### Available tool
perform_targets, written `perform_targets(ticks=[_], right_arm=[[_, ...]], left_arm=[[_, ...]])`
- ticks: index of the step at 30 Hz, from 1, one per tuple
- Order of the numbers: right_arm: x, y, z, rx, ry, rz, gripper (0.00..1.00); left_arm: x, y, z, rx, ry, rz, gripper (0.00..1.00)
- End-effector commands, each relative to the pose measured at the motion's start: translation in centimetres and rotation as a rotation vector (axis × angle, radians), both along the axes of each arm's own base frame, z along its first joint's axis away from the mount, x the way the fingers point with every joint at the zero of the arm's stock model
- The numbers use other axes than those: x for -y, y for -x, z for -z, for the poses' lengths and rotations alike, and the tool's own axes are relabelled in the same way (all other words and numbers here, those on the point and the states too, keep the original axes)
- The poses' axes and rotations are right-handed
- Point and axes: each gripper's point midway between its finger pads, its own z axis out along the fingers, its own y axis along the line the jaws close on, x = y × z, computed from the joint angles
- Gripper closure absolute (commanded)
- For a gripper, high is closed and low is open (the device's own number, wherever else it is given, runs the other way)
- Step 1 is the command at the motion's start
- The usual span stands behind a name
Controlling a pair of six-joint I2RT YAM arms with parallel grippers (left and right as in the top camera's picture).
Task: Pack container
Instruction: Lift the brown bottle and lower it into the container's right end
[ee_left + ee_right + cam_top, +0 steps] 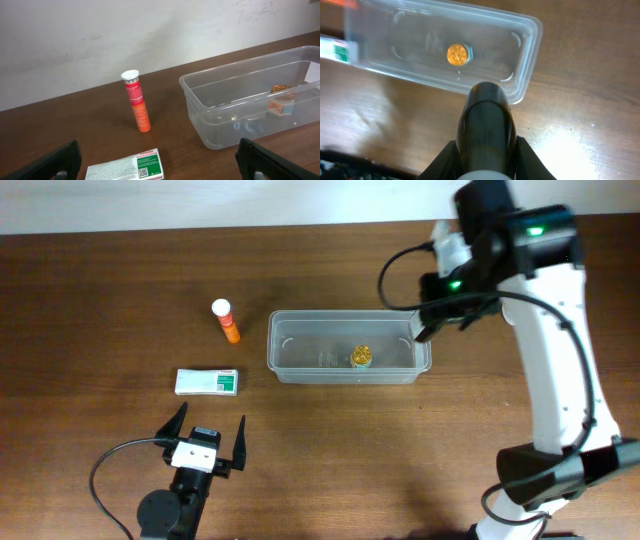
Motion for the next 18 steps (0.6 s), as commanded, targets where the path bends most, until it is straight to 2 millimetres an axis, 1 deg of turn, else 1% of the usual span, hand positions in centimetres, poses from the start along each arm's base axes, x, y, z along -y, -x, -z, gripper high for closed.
perform_targets(ticks=[1,4,8,13,18], right_arm=[[-0.7,-0.7,3.4,-0.043,0.058,0.019,0.75],[-1.2,-2.2,5.5,-0.025,0.046,0.050,0.75],[-1.3,-3.6,7.9,-0.007,0.032,0.089,0.74],[-1.5,-4.2,10.3,-0.002,0.030,0.091,0.74],[-1.2,-4.5,12.1,-0.001,0.053,0.096,0.74]], left_arm=[[-0.2,0.0,0.1,0.003,-0.016,-0.011,0.01],[-0.2,0.0,0.1,0.003,-0.016,-0.011,0.01],[-0.2,0.0,0.1,0.003,-0.016,-0.011,0.00],[-0.2,0.0,0.1,0.003,-0.016,-0.011,0.01],[-0.2,0.0,0.1,0.003,-0.016,-0.011,0.01]])
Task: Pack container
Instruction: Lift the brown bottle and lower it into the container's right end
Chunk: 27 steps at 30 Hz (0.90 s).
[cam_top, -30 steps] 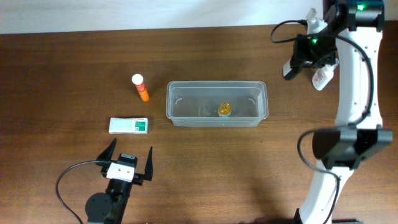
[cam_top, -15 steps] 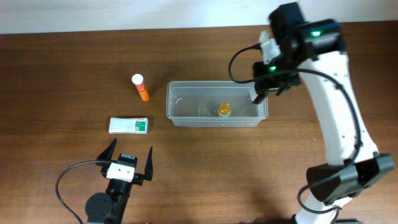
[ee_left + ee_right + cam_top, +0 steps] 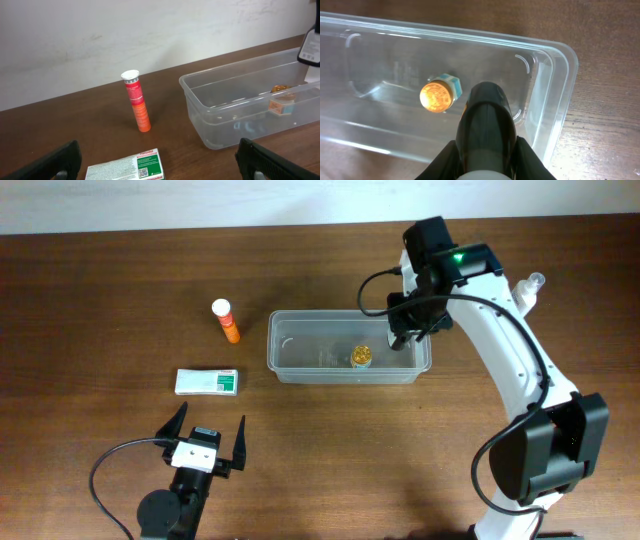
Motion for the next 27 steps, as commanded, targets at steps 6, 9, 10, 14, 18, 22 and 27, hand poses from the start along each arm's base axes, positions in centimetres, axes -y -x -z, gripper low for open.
perform_targets(ticks=[6,9,10,14,18,22,27], right_arm=[[0.6,-1.2,2.1,0.015,0.044,0.026,0.74],[1.1,-1.4,3.2,-0.003,0.081,0.032,0.69],[1.2,-1.4,3.7,-0.012,0.091,0.033,0.68],[1.6,-1.4,5.5,-0.049,0.125,0.036,0.69],[1.6,-1.5,6.9,-0.078,0.133,0.034,0.68],[1.6,-1.5,7.4,-0.089,0.136,0.034,0.69],[1.6,-1.6,7.4,-0.082,0.134,0.034,0.69]], left_arm=[[-0.2,0.0,0.1,0.003,-0.016,-0.011,0.01],[-0.2,0.0,0.1,0.003,-0.016,-0.011,0.01],[-0.2,0.0,0.1,0.003,-0.016,-0.011,0.01],[-0.2,0.0,0.1,0.003,-0.016,-0.011,0.01],[-0.2,0.0,0.1,0.003,-0.016,-0.011,0.01],[-0.2,0.0,0.1,0.003,-0.016,-0.011,0.01],[-0.2,0.0,0.1,0.003,-0.016,-0.011,0.00]])
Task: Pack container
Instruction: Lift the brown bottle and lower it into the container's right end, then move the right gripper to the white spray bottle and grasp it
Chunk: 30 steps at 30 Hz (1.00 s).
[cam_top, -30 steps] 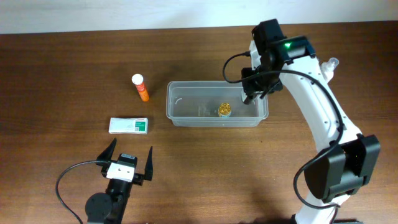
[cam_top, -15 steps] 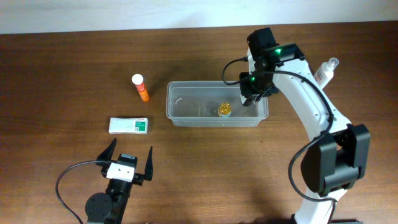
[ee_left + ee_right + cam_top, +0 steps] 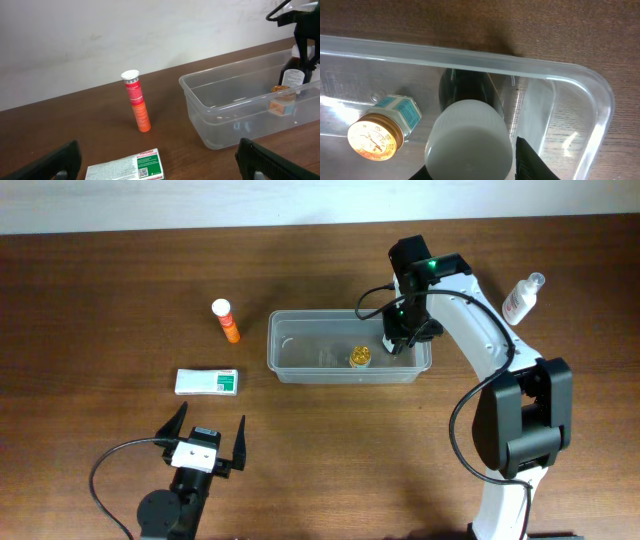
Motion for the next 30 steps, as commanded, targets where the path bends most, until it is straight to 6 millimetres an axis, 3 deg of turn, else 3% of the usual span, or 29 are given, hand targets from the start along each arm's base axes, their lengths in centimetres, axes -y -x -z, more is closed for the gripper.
perform_targets(ticks=[1,6,9,13,17,21,24,26,30], right_arm=[[0.3,-0.1,0.4,0.000,0.018,0.013,0.69],[0.4,-0.5,-0.2,0.013,0.024,0.016,0.64],[1.0,-0.8,-1.5,0.031,0.059,0.021,0.61],[1.8,-1.3,-4.8,0.060,0.104,0.028,0.60],[2.7,-2.2,-9.7,0.128,0.120,0.050,0.60],[6.4,-3.5,-14.8,0.232,0.131,0.140,0.54],[11.6,-4.2,-17.3,0.292,0.133,0.260,0.40],[15.6,-4.1,-17.5,0.299,0.128,0.340,0.36],[19.7,-3.8,-16.1,0.263,0.019,0.323,0.34]], left_arm=[[-0.2,0.0,0.1,0.003,-0.016,-0.010,0.01],[-0.2,0.0,0.1,0.003,-0.016,-0.010,0.00],[-0.2,0.0,0.1,0.003,-0.016,-0.010,0.01],[-0.2,0.0,0.1,0.003,-0.016,-0.010,0.01],[-0.2,0.0,0.1,0.003,-0.016,-0.011,0.01],[-0.2,0.0,0.1,0.003,-0.016,-0.010,0.01],[-0.2,0.0,0.1,0.003,-0.016,-0.010,0.01],[-0.2,0.0,0.1,0.003,-0.016,-0.010,0.01],[-0.2,0.0,0.1,0.003,-0.016,-0.010,0.01]])
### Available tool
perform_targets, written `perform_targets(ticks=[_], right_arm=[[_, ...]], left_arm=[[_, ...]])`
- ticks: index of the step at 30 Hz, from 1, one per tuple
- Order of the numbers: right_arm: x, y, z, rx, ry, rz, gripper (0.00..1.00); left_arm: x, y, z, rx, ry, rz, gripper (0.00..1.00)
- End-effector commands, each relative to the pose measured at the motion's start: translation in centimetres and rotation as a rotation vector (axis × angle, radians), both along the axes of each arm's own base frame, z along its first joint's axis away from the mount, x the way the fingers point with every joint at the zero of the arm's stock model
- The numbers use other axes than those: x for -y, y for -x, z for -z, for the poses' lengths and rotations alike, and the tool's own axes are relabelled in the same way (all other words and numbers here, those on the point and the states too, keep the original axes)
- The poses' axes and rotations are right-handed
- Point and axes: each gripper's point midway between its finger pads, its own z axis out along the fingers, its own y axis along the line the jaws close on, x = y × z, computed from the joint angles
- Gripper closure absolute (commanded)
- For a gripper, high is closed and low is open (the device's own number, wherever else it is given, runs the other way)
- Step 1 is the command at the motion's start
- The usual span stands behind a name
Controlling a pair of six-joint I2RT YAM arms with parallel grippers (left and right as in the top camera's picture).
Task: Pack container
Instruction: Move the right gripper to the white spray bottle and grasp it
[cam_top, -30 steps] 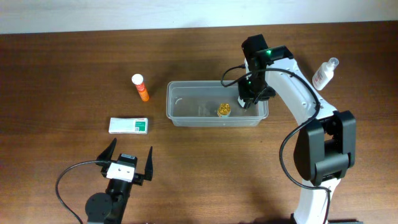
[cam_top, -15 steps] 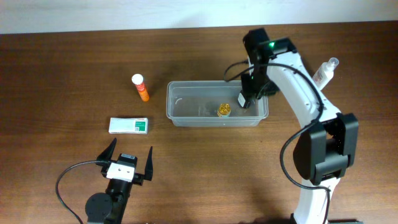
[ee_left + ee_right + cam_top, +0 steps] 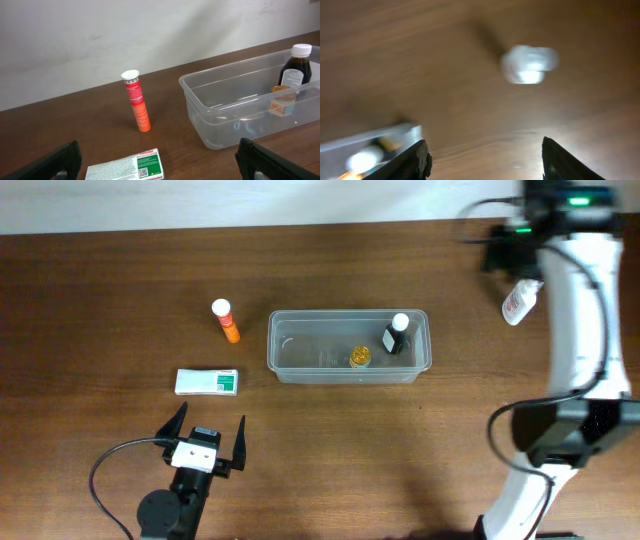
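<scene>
A clear plastic container (image 3: 300, 346) stands mid-table. Inside it, at the right end, are a dark bottle with a white cap (image 3: 394, 336) standing upright and a gold-lidded jar (image 3: 360, 357); the left wrist view shows both, the bottle (image 3: 295, 67) and the jar (image 3: 281, 100). My right gripper (image 3: 500, 248) is open and empty, high at the far right, next to a white spray bottle (image 3: 518, 300), which is blurred in its wrist view (image 3: 530, 64). Outside the container, an orange tube (image 3: 226, 320) and a green-and-white Panadol box (image 3: 207, 382) sit to its left. My left gripper (image 3: 205, 442) rests open near the front edge.
The right arm's white links run down the right side of the table. The container's corner (image 3: 380, 137) shows at the lower left of the blurred right wrist view. A pale wall lies beyond the table's far edge.
The right gripper has let go of the dark bottle, which now stands in the container's right end. The gripper has opened and moved up and right, to beside the spray bottle.
The right gripper held the dark bottle above the container's right end, then lower over it, then down inside next to the gold-lidded jar. Now the bottle stands there alone and the gripper is away, open. The left arm stayed still throughout.
</scene>
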Motion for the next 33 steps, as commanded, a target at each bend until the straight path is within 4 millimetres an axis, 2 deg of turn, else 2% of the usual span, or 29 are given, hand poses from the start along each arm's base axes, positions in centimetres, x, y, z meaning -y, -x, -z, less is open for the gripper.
perform_targets(ticks=[1,6,9,14,17,33], right_arm=[[2.4,0.3,0.9,-0.006,-0.095,-0.064,0.32],[6.7,0.1,2.8,-0.005,-0.126,-0.068,0.32],[7.4,-1.1,3.7,0.025,-0.143,-0.142,0.32],[7.8,-3.4,5.6,0.059,-0.142,-0.187,0.31],[8.0,-4.6,7.6,0.035,-0.110,-0.202,0.31],[7.8,-6.2,15.1,-0.066,-0.113,-0.265,0.31]], left_arm=[[-0.2,0.0,0.1,0.003,-0.016,-0.010,0.01],[-0.2,0.0,0.1,0.003,-0.016,-0.010,0.01],[-0.2,0.0,0.1,0.003,-0.016,-0.010,0.01],[-0.2,0.0,0.1,0.003,-0.016,-0.010,0.01],[-0.2,0.0,0.1,0.003,-0.016,-0.010,0.01],[-0.2,0.0,0.1,0.003,-0.016,-0.010,0.01]])
